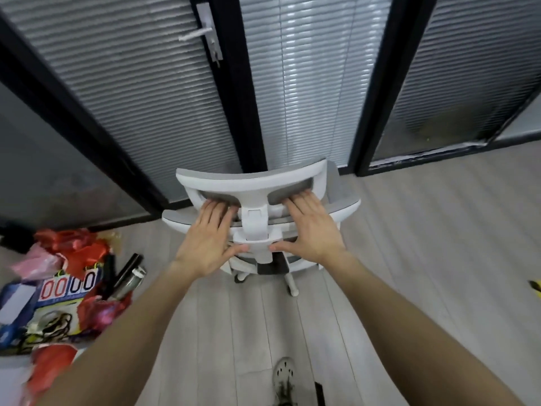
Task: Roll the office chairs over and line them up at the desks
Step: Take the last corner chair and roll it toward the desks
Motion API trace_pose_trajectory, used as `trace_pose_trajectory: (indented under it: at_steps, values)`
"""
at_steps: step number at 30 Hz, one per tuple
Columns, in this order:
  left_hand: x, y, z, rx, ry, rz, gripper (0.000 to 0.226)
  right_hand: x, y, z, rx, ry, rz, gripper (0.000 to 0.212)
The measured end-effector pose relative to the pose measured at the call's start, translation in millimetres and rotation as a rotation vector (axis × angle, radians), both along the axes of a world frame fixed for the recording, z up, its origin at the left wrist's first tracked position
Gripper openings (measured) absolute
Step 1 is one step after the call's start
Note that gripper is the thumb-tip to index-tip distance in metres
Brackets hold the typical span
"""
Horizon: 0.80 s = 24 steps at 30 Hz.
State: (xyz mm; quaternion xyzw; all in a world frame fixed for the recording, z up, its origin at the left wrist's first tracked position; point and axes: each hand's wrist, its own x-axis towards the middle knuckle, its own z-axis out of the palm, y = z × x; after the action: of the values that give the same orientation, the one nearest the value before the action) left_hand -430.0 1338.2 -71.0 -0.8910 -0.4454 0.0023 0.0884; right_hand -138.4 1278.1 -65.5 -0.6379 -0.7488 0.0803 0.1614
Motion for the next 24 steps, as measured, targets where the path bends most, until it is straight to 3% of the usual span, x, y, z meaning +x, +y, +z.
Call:
trace_pose_trajectory:
  at_steps: [10, 24]
  values:
    - [151, -108, 8, -0.071, 0.015, -0.344, 0.108, 115, -203, -5, 0.054, 0.029, -0.303, 0.111]
    - [479, -331, 1, -0.146, -0.091, -0.803, 0.107, 352, -514, -17, 0.023, 0.07, -0.807, 0.119]
